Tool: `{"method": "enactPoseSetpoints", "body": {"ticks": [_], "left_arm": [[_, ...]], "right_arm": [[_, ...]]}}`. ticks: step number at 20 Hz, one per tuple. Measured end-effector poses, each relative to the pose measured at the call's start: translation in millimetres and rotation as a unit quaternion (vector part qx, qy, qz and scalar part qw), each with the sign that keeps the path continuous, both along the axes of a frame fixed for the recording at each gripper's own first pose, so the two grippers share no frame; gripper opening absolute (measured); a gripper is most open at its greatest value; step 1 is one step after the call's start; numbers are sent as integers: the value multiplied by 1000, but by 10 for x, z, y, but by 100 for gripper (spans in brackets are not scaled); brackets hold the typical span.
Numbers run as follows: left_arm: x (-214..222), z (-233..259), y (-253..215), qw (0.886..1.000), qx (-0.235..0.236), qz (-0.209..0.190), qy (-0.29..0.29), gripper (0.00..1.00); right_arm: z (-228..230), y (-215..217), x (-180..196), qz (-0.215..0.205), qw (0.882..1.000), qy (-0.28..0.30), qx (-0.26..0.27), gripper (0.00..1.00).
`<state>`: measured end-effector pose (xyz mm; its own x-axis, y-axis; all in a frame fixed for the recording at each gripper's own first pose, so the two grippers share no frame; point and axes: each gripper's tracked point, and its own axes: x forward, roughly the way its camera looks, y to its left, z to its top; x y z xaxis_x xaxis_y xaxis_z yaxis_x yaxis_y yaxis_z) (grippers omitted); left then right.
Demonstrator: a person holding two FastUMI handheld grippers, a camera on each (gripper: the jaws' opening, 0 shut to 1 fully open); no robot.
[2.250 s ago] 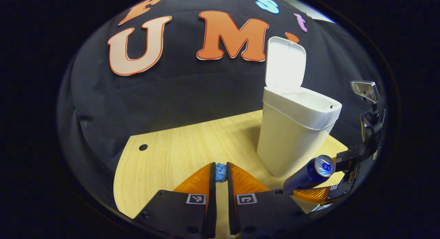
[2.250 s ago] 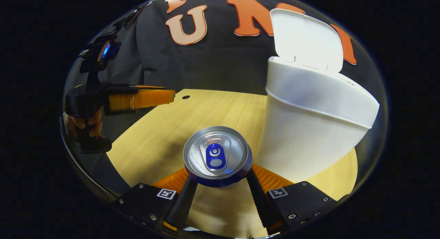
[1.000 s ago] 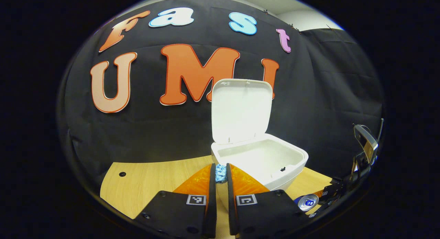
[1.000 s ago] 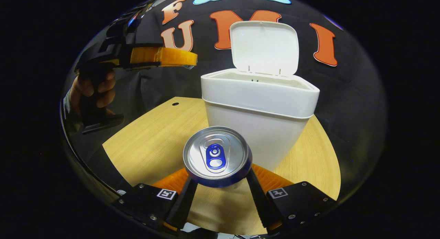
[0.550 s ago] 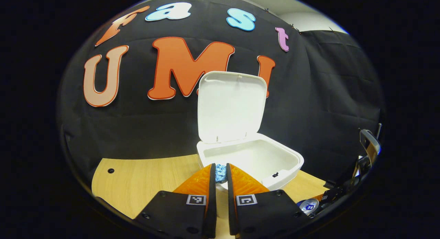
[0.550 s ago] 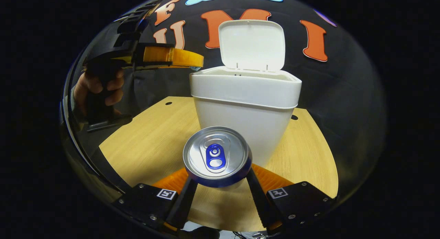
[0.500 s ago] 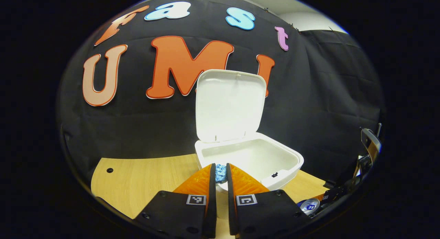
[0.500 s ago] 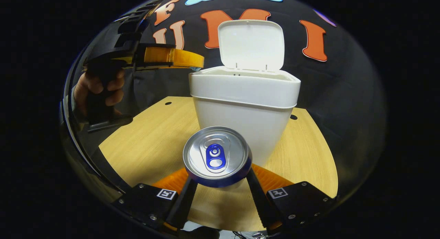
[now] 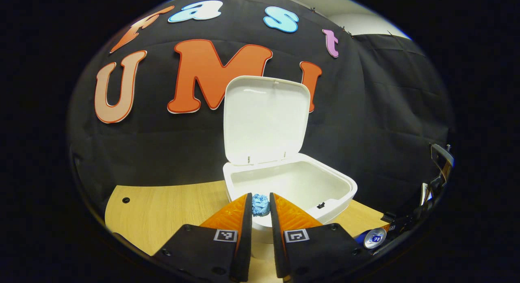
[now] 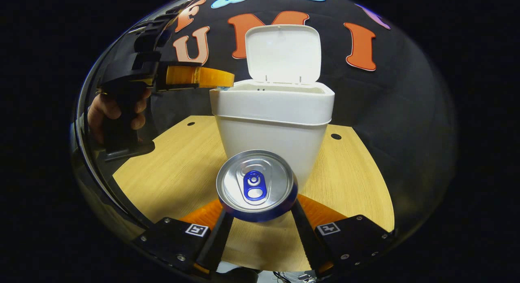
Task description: Press the lid of the desktop garbage bin to open it, pick up the crumpled paper on the desktop and throw it into the bin, then pick up the pop can on the desktop and drop it into the bin, and finally close the garbage bin lid.
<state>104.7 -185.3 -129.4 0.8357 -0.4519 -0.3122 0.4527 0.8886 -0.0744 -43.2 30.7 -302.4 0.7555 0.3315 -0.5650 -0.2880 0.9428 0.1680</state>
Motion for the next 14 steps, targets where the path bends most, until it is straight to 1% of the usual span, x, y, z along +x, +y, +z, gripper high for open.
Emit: {"method": "enactPoseSetpoints", "body": {"ticks": [1, 3, 4, 5, 6, 7, 10, 11, 12, 14], "left_arm": [[4, -2, 5, 1000, 2, -1, 0, 29], [-26, -8, -5, 1000, 0, -7, 2, 31], [-25, -7, -8, 1000, 1, -8, 1, 37], [-25, 3, -5, 1000, 2, -8, -3, 38], [-46, 11, 6, 1000, 3, -10, -5, 44], [-61, 15, 12, 1000, 5, -11, -6, 45], [-102, 41, 70, 1000, 11, -9, -15, 56], [-109, 39, 87, 1000, 10, -9, -16, 58], [-144, 29, 96, 1000, 11, -8, -13, 72], [-166, 51, 185, 1000, 14, 4, -17, 94]], "right_arm": [[37, -28, 22, 2, 1000, -6, -9, 82], [141, -78, 63, 4, 1000, -20, -23, 82], [205, -88, 86, 5, 999, -27, -27, 82], [276, -99, 109, 5, 999, -34, -27, 81], [337, -112, 124, 5, 999, -41, -26, 81], [412, -135, 160, 4, 999, -48, -25, 82], [654, -167, 233, 2, 997, -71, -19, 82], [732, -161, 291, 1, 997, -78, -18, 81], [808, -164, 339, 3, 996, -84, -19, 82], [970, -168, 417, 6, 994, -104, -24, 81]]}}
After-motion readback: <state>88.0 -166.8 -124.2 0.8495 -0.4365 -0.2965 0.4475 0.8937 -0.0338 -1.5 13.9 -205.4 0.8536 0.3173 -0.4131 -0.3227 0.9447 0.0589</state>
